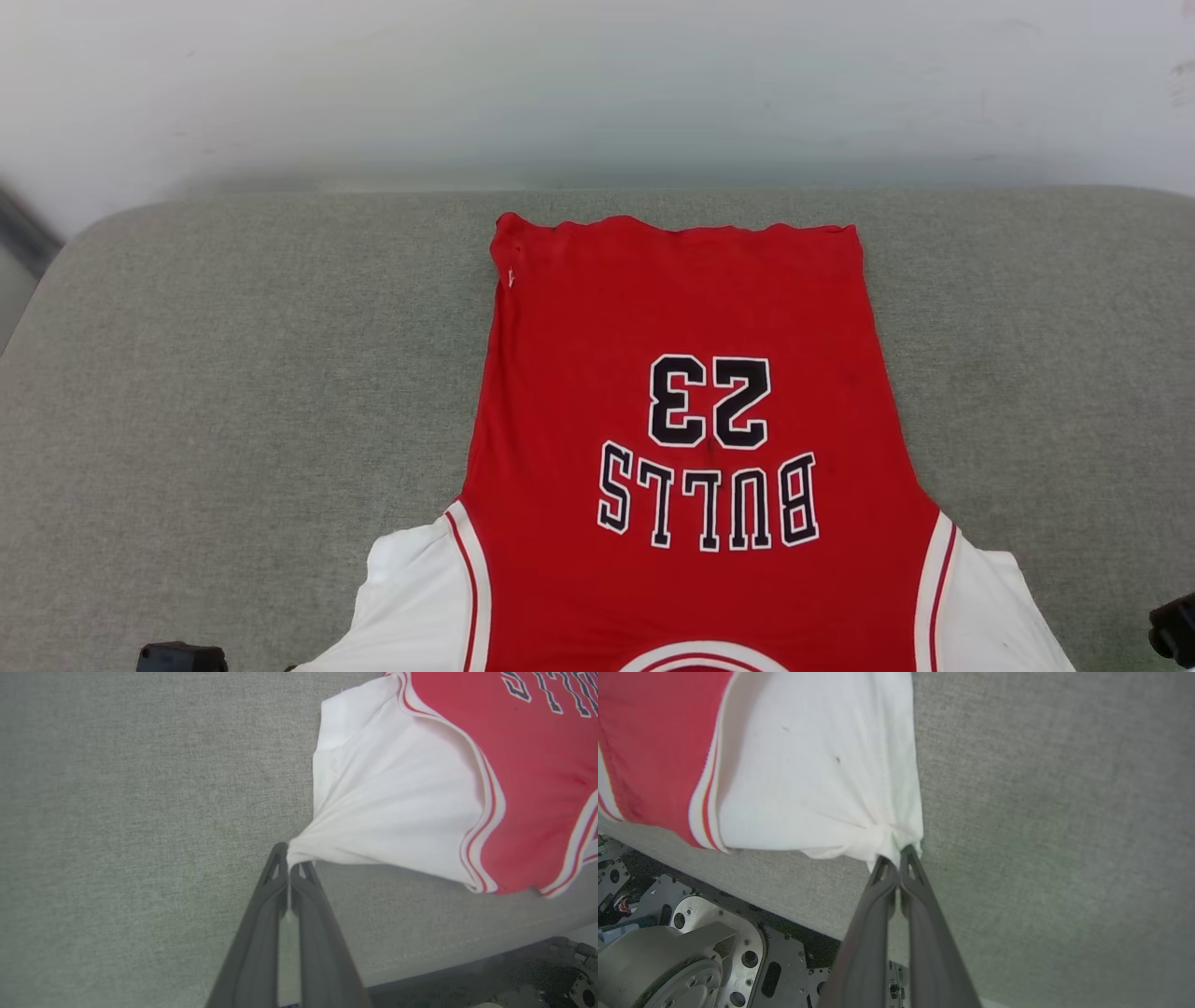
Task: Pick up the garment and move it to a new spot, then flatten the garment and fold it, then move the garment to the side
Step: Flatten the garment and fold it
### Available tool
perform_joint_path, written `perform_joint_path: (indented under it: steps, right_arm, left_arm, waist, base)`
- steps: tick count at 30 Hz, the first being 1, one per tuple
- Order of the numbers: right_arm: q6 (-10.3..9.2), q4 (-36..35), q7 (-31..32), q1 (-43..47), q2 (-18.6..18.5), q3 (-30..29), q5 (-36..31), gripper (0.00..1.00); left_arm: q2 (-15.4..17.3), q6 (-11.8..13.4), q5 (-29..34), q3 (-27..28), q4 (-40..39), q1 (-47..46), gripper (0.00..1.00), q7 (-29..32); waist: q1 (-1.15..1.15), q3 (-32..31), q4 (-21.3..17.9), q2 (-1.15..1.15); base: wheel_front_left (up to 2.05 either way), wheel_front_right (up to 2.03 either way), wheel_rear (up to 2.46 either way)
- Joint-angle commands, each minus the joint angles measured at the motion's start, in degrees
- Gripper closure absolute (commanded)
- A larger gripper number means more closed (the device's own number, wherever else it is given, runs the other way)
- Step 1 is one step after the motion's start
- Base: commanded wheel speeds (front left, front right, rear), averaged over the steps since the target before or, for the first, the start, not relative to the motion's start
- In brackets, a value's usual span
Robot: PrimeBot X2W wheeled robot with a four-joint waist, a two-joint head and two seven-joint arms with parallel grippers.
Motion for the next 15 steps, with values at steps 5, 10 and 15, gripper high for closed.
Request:
perform_joint_path:
  steps: [5, 10, 15]
  right_arm:
    - [-0.09, -5.3, 4.8, 0.8, 0.3, -9.4, -3.2, 0.00]
    - [-0.07, -11.3, 6.5, -4.9, -0.2, -18.6, -6.7, 0.00]
    - [-0.07, -15.8, 11.2, -16.8, 0.6, -25.7, -10.2, 0.00]
  left_arm:
    - [-0.7, 1.5, 1.7, 0.4, -2.0, -1.4, 1.00, -0.2]
    - [-1.2, 2.3, 3.8, 0.8, -3.5, -3.5, 1.00, -0.2]
    - [-2.2, 2.7, 6.7, 1.4, -5.3, -6.5, 1.00, -0.3]
  waist:
    - [0.01, 1.5, 0.9, 0.00]
    - [0.01, 3.5, 2.4, 0.00]
    - [0.01, 7.7, 5.0, 0.00]
  base:
    - [0.00, 0.00, 0.00]
    - [0.00, 0.00, 0.00]
    - [0.00, 0.00, 0.00]
